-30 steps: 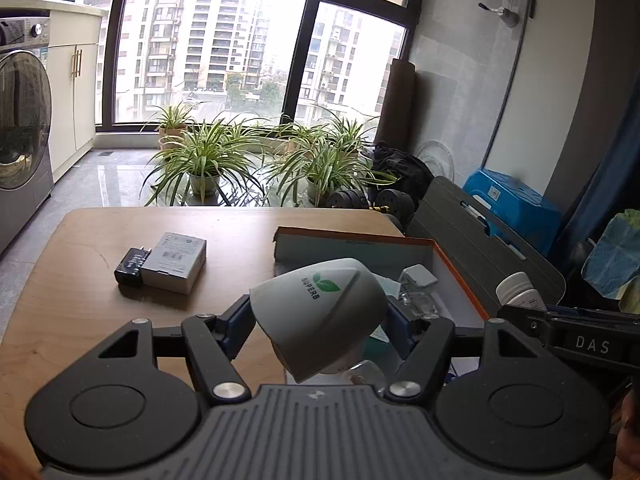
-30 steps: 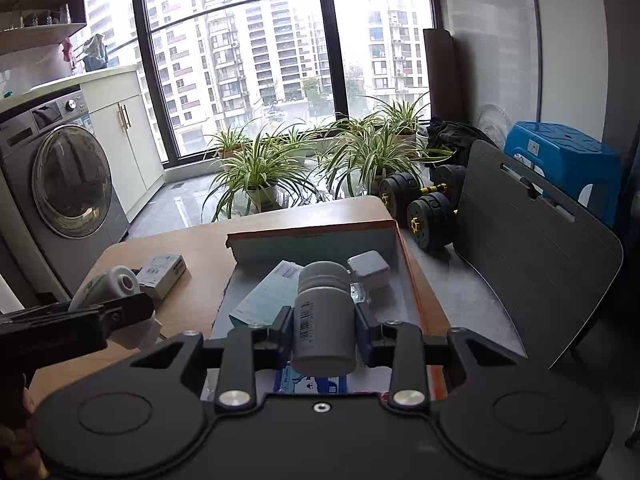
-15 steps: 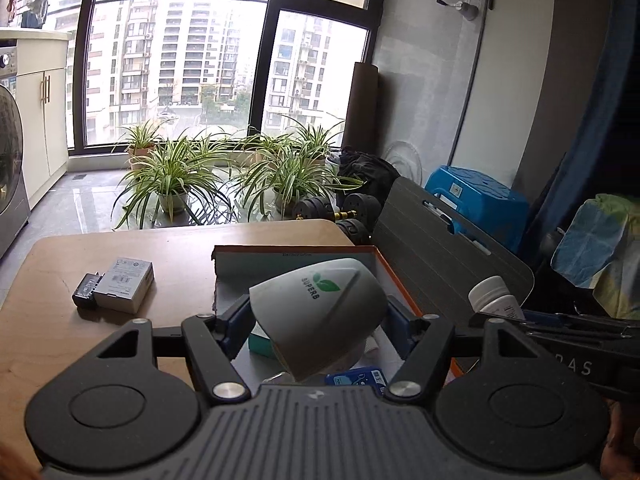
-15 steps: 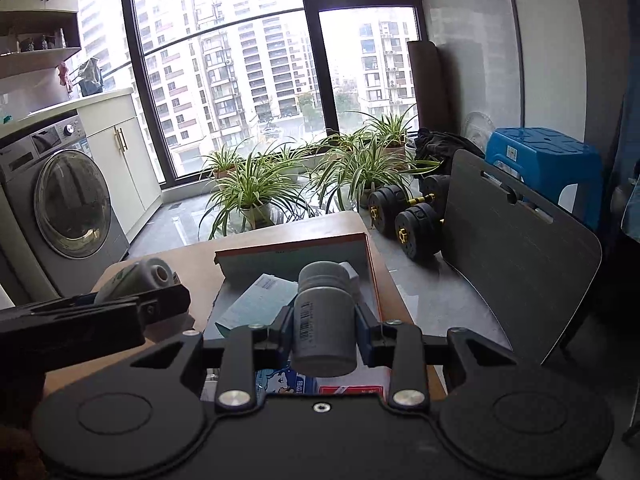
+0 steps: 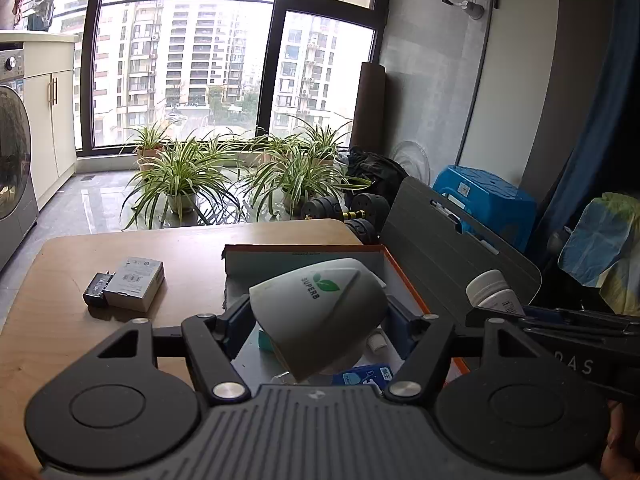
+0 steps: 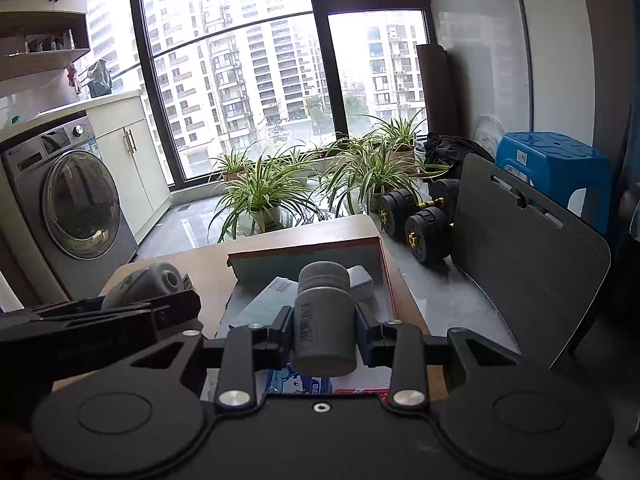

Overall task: Organize rigid objects
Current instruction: 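Lower the plug adapter and pill bottle into the tray with both tools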

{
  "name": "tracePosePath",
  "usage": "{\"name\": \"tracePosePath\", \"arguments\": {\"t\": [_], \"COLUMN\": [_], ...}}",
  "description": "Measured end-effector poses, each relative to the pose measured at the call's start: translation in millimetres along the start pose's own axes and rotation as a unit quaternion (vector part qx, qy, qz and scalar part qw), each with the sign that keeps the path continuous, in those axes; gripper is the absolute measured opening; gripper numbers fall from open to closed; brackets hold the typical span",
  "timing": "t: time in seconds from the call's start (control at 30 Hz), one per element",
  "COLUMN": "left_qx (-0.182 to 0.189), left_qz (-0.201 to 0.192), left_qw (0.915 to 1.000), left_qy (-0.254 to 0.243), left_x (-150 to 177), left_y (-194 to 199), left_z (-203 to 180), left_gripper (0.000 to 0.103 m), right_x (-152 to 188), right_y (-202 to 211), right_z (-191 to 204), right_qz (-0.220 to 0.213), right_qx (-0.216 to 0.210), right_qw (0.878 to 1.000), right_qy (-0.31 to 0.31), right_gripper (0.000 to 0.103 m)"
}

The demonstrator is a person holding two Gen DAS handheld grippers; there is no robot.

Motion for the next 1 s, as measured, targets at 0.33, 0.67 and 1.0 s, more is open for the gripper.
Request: {"name": "tracePosePath", "arguments": {"t": [0.33,0.67,1.0], "left_qx": [-0.002,-0.001,-0.001], "left_qz": [-0.001,0.002,0.005], "left_qw": [1.0000,1.0000,1.0000], "left_qy": [0.003,0.003,0.005], "left_x": [0.0,1.1,2.0], "left_y": [0.1,-1.1,-2.5], "left_z": [0.2,2.1,2.5], "left_gripper": [0.069,0.069,0.069], "right_x": [-0.1,0.9,1.4], "right_y": [-1.3,-3.0,-4.4], "right_z": [1.6,2.7,4.5], "right_qz": [0.002,0.003,0.005], "right_qx": [0.000,0.000,0.000], "right_qw": [1.000,1.000,1.000], "right_qy": [0.002,0.003,0.004], "right_gripper": [0.040,0.040,0.040]}}
Point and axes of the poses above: each gripper's, at about its wrist camera, not at the fingertips, and y roughly against the way its jaws point, z to its left, x to its underside, the point moved 7 cm from there along -y, roughly the way its jaws point, and after that the axes turned 10 degrees about -y, right-handed, at the moved point
